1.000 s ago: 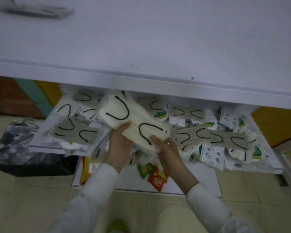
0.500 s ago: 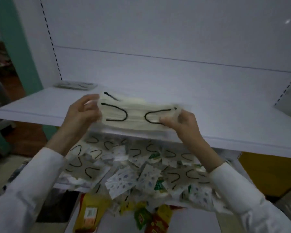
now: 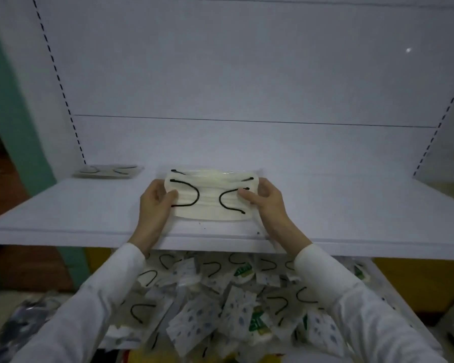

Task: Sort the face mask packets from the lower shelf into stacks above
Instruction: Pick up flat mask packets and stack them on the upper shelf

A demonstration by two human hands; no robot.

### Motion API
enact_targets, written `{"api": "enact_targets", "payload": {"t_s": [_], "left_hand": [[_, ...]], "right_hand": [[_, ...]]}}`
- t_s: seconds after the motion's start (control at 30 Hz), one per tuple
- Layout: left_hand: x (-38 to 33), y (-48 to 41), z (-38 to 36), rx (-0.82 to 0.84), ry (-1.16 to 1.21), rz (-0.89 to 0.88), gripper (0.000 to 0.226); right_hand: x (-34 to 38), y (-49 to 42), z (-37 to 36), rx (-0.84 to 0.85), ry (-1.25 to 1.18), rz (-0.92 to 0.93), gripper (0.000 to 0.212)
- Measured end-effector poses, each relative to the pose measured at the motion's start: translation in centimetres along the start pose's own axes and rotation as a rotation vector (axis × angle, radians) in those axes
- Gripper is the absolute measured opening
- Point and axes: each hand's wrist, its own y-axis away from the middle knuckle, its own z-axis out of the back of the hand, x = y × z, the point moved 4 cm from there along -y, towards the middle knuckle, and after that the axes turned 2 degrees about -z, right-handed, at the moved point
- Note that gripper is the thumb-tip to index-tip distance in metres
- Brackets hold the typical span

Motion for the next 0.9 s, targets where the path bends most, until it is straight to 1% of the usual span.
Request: {"api": "enact_targets", "payload": {"t_s": [0.07,0.1,0.17,0.2,0.27,0.37,0.47,0.6,0.8,0.9], "left_hand": [[0.1,-0.2,0.0,0.046,0.053,0.014,0.010],[0.6,-0.1,0.0,0.089,0.087,0.061,0.011],[1.4,0.3,0.0,0.151,0.131,0.152,0.025],[1.6,0.4,0.0,0.152,0.126,0.156,0.027],[1.4,0.3,-0.1,0.135,0.102,0.145,0.023],[1.1,0.3,-0.6,0.065,0.076,0.118,0.021],[1.0,0.1,-0.6,0.004,0.084,0.060,0.019],[1.7,0.9,-0.8,0.048,0.098,0.150,0.022],[2.6,0.4,-1.4,0.069,-0.110,0.211,0.011],[2.7,0.5,-2.0,0.033,-0.169,0.206,0.009]], "right_hand": [[-0.2,-0.1,0.1,-0.017,0.007,-0.009,0.037],[-0.7,-0.1,0.2,-0.018,0.008,-0.039,0.041],[-1.6,0.1,0.5,-0.013,0.056,-0.093,0.046],[-1.6,0.2,0.6,-0.031,0.107,-0.092,0.044],[-1.3,0.0,1.0,-0.069,0.140,-0.071,0.040],[-0.7,0.0,0.7,-0.068,0.047,-0.026,0.038],[-0.6,0.1,0.4,-0.039,0.058,0.038,0.043],[-2.0,0.7,0.9,0.023,0.288,-0.079,0.046],[-1.5,0.2,0.4,0.154,0.355,-0.103,0.057],[-1.8,-0.3,0.1,0.158,0.373,-0.136,0.056]]}}
